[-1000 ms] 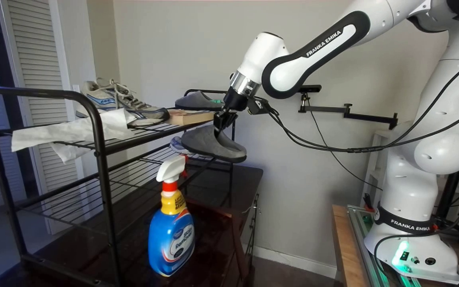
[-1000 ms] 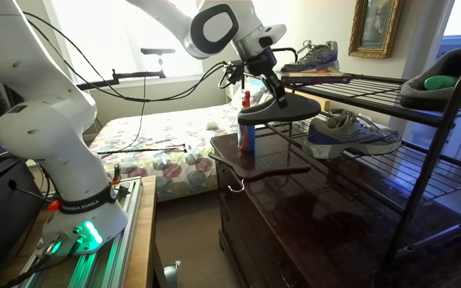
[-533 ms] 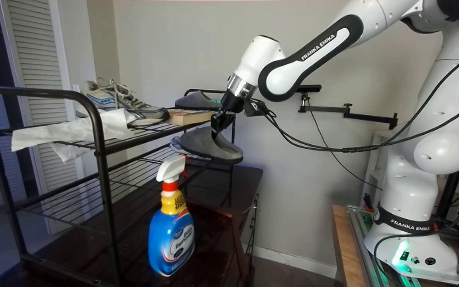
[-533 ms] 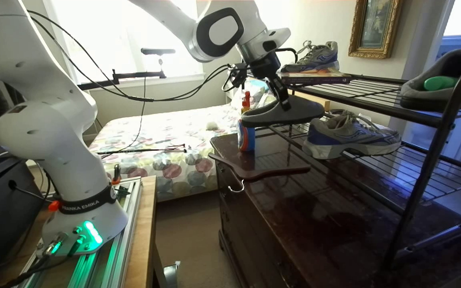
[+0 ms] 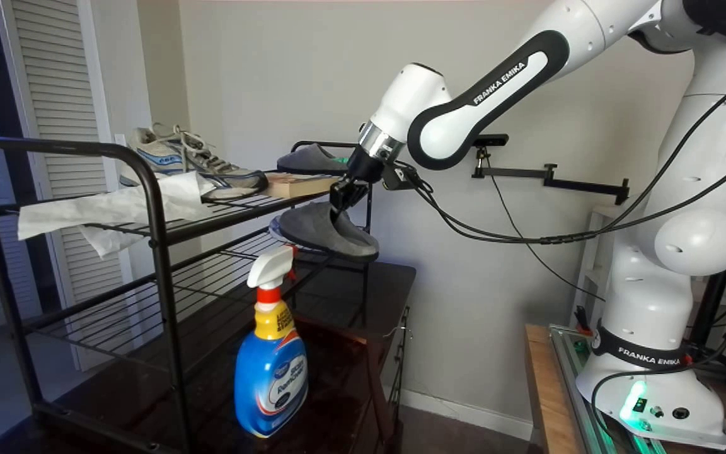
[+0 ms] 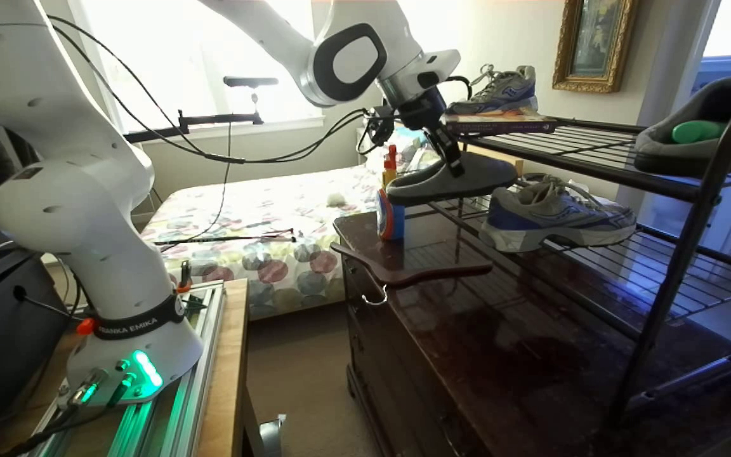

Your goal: Put the house shoe on the second shelf

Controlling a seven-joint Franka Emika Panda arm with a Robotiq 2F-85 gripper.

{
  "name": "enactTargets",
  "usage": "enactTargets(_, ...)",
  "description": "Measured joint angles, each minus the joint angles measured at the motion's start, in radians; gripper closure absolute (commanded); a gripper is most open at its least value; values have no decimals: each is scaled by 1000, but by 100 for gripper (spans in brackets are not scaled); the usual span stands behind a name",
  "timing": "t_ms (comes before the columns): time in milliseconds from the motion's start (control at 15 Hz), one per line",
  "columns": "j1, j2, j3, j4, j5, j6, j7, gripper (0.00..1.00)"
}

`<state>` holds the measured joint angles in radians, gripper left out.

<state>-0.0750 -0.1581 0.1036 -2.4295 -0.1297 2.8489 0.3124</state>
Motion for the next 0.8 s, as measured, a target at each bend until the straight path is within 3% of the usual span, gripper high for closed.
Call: enactTargets(800,-1,123,0,31,3,144,45,99)
